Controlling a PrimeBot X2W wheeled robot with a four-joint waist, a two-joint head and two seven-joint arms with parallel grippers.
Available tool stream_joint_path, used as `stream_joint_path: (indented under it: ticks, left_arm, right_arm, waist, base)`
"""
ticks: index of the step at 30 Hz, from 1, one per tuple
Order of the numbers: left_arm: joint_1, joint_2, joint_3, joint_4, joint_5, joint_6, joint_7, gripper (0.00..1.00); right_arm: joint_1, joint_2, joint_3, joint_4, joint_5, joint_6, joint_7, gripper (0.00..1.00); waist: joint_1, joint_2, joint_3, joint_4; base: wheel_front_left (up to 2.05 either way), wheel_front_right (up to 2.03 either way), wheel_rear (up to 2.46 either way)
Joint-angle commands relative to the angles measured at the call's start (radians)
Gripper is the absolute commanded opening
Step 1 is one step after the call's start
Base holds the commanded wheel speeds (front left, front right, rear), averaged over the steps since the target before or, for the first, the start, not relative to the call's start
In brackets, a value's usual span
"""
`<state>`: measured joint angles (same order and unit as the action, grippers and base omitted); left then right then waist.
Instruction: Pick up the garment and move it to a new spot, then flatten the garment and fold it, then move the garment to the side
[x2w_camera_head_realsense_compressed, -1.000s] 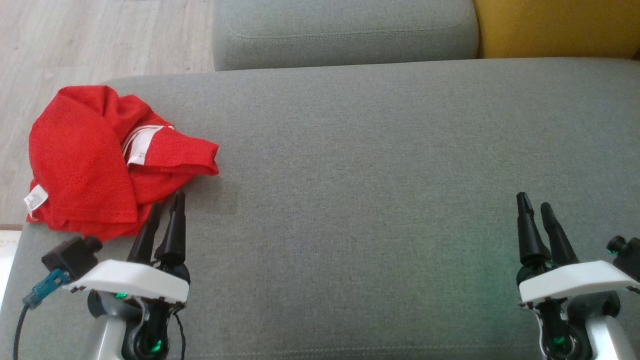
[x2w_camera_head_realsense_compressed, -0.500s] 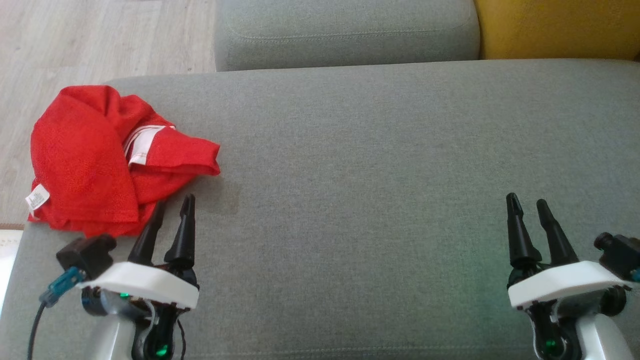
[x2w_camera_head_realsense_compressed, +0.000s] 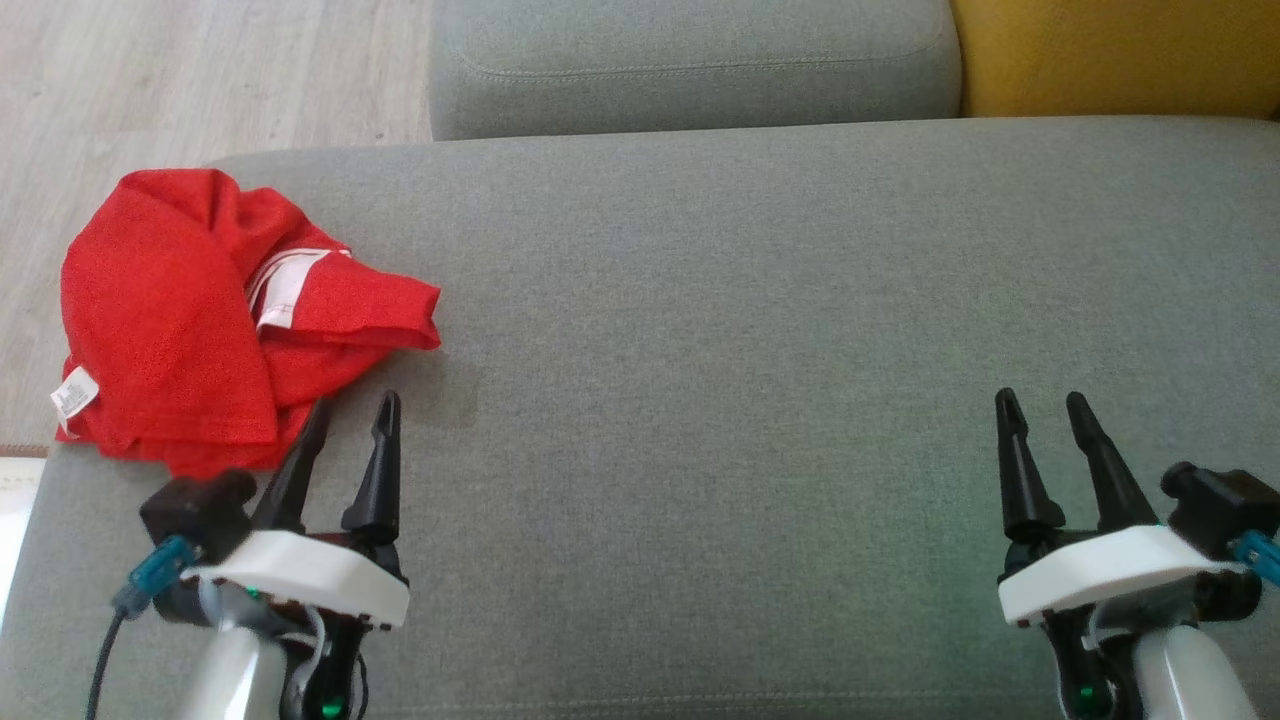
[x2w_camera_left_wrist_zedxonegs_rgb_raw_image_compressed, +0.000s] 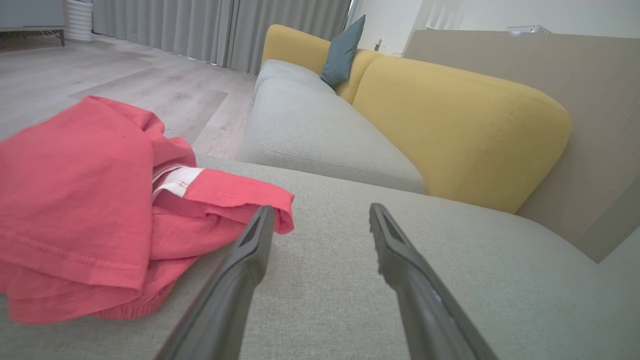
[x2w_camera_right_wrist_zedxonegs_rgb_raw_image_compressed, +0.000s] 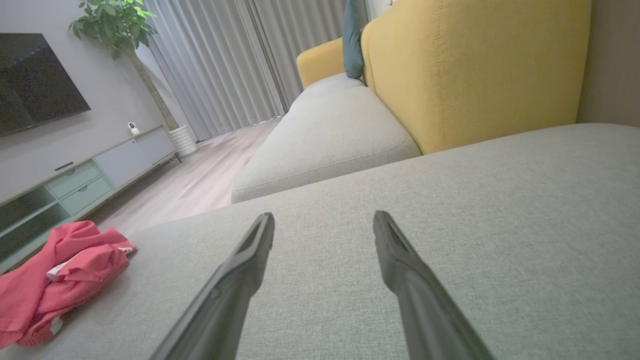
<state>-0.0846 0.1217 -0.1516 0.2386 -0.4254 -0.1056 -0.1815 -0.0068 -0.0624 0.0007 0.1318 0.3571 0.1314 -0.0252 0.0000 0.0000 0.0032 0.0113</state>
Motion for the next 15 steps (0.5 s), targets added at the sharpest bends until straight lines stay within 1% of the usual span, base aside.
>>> stream_joint_path:
  ticks: [1, 15]
  left_arm:
    - [-0.041, 0.019, 0.021, -0.026, 0.033, 0.007, -0.017, 1.0]
    - [-0.033, 0.012, 0.026, -0.012, 0.181, 0.018, -0.055, 1.0]
  right_arm:
    - [-0.015, -0.001, 0.026, -0.043, -0.035, -0.001, -0.013, 1.0]
    - [-0.001, 0.007, 0.026, -0.049, -0.184, -0.001, -0.025, 1.0]
  waist:
    - [0.0, 0.0, 0.0, 0.001]
    - [0.0, 0.0, -0.001, 0.011]
  base:
    - [0.0, 0.0, 0.0]
    - [0.0, 0.0, 0.0]
